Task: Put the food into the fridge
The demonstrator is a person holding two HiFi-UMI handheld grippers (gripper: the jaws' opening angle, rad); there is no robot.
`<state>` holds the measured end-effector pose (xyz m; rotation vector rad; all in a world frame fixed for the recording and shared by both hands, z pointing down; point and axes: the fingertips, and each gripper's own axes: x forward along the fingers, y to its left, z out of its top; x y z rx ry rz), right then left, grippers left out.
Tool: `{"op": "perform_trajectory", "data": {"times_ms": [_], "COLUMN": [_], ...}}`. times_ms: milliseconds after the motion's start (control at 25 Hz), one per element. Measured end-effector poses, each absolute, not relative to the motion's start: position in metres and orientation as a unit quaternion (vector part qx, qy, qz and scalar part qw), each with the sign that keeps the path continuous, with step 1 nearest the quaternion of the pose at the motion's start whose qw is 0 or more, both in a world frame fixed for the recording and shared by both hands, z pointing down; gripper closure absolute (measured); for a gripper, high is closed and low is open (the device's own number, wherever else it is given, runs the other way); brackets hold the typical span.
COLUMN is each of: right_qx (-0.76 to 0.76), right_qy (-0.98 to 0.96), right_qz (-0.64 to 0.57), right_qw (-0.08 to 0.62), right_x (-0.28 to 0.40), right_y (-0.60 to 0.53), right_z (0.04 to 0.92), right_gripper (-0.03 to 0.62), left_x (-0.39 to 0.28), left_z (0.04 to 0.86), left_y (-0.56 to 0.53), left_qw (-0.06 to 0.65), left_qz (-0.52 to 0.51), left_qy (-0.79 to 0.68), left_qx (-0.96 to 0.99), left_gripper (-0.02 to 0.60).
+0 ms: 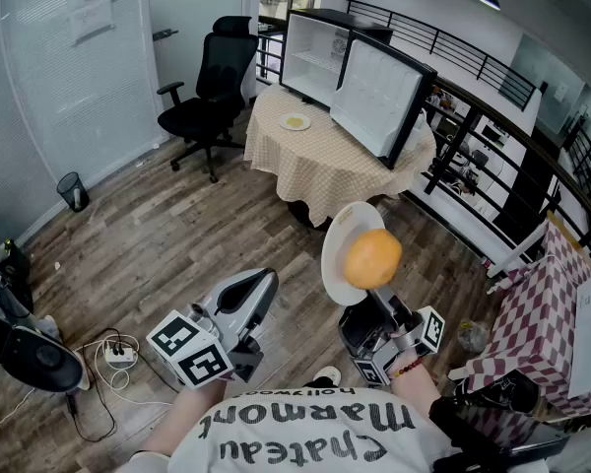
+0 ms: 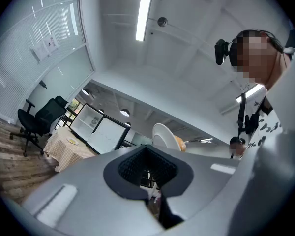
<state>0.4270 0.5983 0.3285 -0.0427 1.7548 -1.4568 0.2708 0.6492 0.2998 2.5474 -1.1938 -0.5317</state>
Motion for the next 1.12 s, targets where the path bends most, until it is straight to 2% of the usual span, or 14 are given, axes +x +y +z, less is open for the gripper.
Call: {"op": "perform_trajectory", "data": {"times_ms": [360,560,760,1120], "right_qx": [-0.002,0.026,0.032,0.006], "right_qy": [0.705,0.704,0.683,0.653], "right_qz": [-0.575,-0.581,-0.624,-0.66], "right_qw": [0.414,0.408,0.378,0.371], "right_x": [0.417,0.385,0.347,0.27], "right_y": [0.603,0.594,0.572,0.442], "right_z": [0.325,0.323,0.341,0.377], "right_gripper": [0.563,0.563,0.563,0.563], "left_x": [0.265,0.235,0.208,0.152], "left_z": [0.292,0.297,0.321,0.33], "left_y": [0.653,0.65,0.636,0.555], "left_qw": [0.123,0.108,0.121,0.095], "left_qz": [-0.182,-0.17,-0.161,-0.161], "left_qy": [-0.407,-0.426,-0.455,-0.489], "left_qx": [0.887,0.882,0.868,0.852], "left_gripper": [0.575,0.574,0.574,0.575]}}
